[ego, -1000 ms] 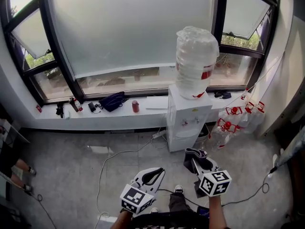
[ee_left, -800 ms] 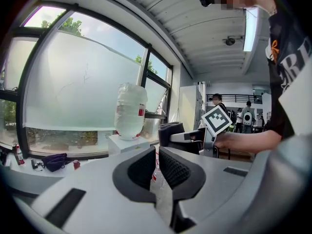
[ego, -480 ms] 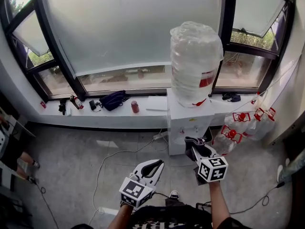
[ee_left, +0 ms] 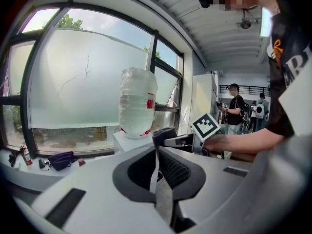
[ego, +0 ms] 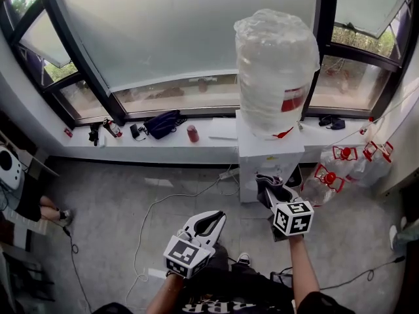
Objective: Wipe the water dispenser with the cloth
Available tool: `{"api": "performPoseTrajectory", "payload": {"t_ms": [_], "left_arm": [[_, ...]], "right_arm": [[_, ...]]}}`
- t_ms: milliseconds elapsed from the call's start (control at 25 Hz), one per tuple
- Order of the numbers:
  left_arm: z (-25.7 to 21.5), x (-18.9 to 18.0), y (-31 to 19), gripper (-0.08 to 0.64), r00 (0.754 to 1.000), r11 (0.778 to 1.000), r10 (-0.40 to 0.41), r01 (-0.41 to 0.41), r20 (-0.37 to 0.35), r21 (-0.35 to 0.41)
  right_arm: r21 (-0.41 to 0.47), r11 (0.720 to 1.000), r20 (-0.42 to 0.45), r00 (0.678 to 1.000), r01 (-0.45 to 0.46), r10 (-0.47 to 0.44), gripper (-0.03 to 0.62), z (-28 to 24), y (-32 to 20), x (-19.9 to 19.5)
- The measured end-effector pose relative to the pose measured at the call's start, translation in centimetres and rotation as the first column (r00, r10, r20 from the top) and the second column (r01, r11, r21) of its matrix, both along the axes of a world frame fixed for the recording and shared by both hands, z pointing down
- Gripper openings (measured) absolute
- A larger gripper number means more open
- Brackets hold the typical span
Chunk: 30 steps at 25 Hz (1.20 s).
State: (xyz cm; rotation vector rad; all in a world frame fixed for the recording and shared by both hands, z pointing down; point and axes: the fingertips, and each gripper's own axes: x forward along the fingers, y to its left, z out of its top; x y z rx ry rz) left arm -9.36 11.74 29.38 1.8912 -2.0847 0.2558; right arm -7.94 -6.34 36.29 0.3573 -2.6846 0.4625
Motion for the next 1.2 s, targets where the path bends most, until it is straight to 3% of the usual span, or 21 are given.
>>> {"api": "performPoseTrajectory", "payload": {"t_ms": [320,560,880,1200], "left_arm": [[1.2,-3.8,-3.4,0.020,0.998,0.998,0.058,-0.058,-0.018,-0.008],[2.3,-8.9,-6.7,0.020,0.987,0.986,0.163,-0.163,0.009,-0.044],[5.0,-14.6,-10.2,0.020,0.949,0.945,0.316,-0.314,0.001,-0.087],[6.8,-16.5,-13.1,0.020,0.903,0.898,0.427,-0.429,-0.042,-0.093]], "right_arm": [[0.024,1.000,-0.028,0.999,-0.016,0.017,0.104,1.5,-1.6,-4.9],[0.034,0.999,-0.083,0.996,-0.015,0.018,0.104,4.5,-2.8,-10.4],[0.073,0.997,-0.264,0.964,0.033,-0.013,0.104,11.0,-3.1,-15.7],[0.069,0.990,-0.358,0.923,-0.125,0.142,0.104,14.6,-8.0,-14.2]]}}
